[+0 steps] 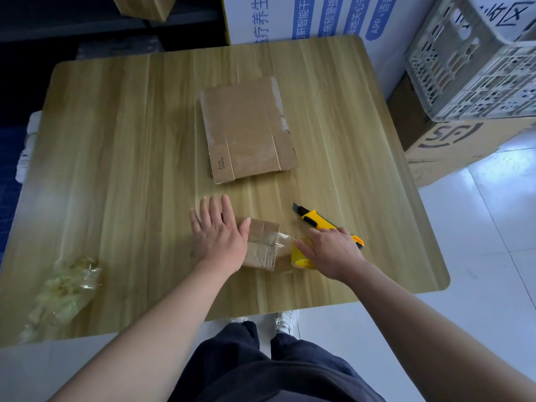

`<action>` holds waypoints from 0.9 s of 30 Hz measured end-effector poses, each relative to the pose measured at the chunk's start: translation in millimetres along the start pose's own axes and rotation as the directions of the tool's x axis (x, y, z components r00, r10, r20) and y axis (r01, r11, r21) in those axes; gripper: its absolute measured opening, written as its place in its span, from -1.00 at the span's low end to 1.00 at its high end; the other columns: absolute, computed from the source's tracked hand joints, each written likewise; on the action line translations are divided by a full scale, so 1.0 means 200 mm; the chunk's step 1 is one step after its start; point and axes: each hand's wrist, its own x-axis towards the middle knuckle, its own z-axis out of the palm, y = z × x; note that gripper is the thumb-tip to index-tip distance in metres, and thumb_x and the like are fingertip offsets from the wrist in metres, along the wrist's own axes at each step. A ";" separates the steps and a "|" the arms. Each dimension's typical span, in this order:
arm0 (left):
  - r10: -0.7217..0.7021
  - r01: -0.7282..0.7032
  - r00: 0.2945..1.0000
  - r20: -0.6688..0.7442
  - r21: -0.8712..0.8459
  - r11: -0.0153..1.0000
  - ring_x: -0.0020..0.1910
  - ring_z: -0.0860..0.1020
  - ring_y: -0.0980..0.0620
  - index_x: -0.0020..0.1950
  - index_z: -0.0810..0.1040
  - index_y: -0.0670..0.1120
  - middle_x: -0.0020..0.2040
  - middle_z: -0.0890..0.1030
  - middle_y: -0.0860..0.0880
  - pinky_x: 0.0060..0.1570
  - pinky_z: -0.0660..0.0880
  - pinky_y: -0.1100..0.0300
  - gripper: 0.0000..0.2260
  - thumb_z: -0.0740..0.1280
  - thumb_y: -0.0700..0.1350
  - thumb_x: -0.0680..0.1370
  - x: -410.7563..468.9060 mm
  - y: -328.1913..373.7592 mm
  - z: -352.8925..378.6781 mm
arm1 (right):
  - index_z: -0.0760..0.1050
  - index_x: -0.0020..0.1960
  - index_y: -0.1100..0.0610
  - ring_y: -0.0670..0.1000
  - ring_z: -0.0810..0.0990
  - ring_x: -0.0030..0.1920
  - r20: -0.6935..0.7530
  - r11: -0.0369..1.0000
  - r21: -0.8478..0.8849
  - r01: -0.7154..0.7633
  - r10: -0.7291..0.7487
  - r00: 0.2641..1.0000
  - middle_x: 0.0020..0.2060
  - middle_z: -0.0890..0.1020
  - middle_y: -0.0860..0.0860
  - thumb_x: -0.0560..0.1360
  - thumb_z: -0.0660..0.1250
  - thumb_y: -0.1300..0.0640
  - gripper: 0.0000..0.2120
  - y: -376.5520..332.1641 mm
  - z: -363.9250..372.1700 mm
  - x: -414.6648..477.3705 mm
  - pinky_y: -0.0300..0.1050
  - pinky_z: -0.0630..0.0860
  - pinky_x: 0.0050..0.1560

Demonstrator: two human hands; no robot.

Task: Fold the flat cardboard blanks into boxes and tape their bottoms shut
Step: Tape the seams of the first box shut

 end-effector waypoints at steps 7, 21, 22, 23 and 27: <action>0.019 -0.019 1.000 0.010 -0.031 0.999 0.54 -0.24 -0.20 0.56 -0.25 -0.17 0.57 -0.17 -0.23 0.47 -0.29 -0.19 -0.11 -0.26 0.46 0.47 -0.08 0.13 0.07 | 0.33 -0.11 0.05 0.13 0.47 -0.13 0.042 0.996 0.089 0.002 -0.006 0.999 -0.27 0.47 -0.01 0.62 0.00 -0.23 -0.62 0.01 0.03 -0.01 0.05 0.35 0.16; 0.265 -0.256 0.957 -0.121 0.086 0.963 0.54 -0.26 -0.17 0.55 -0.29 -0.21 0.56 -0.24 -0.23 0.49 -0.29 -0.09 0.09 -0.16 0.59 0.35 0.20 -0.06 -0.04 | 0.29 -0.16 0.12 0.10 0.43 -0.20 0.113 0.828 0.560 -0.026 -0.046 0.993 -0.33 0.40 -0.01 0.66 0.04 -0.05 -0.69 -0.12 0.10 0.01 -0.04 0.32 -0.20; 0.171 -0.167 0.977 -0.131 0.040 0.985 0.54 -0.24 -0.20 0.55 -0.27 -0.24 0.56 -0.23 -0.25 0.49 -0.30 -0.10 0.10 -0.14 0.58 0.35 0.15 -0.05 -0.03 | 0.30 -0.15 0.13 0.08 0.42 -0.22 0.116 0.818 0.575 -0.028 -0.047 0.992 -0.33 0.39 -0.02 0.66 0.05 -0.04 -0.69 -0.12 0.10 0.01 -0.05 0.31 -0.21; 0.081 -0.084 0.991 -0.104 -0.020 0.996 0.54 -0.23 -0.22 0.54 -0.26 -0.26 0.55 -0.23 -0.27 0.49 -0.28 -0.11 0.10 -0.13 0.57 0.36 0.12 -0.04 -0.01 | 0.31 -0.14 0.14 0.06 0.41 -0.23 0.117 0.808 0.588 -0.027 -0.052 0.992 -0.33 0.39 -0.02 0.66 0.06 -0.03 -0.70 -0.12 0.09 0.01 -0.06 0.30 -0.22; -0.006 0.007 1.000 0.010 -0.114 0.993 0.54 -0.27 -0.20 0.54 -0.26 -0.28 0.54 -0.27 -0.28 0.50 -0.24 -0.10 -0.05 -0.14 0.44 0.47 0.11 -0.04 0.03 | 0.35 -0.11 0.18 0.02 0.39 -0.25 0.122 0.786 0.617 -0.032 -0.055 0.991 -0.32 0.40 -0.01 0.66 0.07 -0.02 -0.69 -0.12 0.08 0.02 -0.06 0.28 -0.23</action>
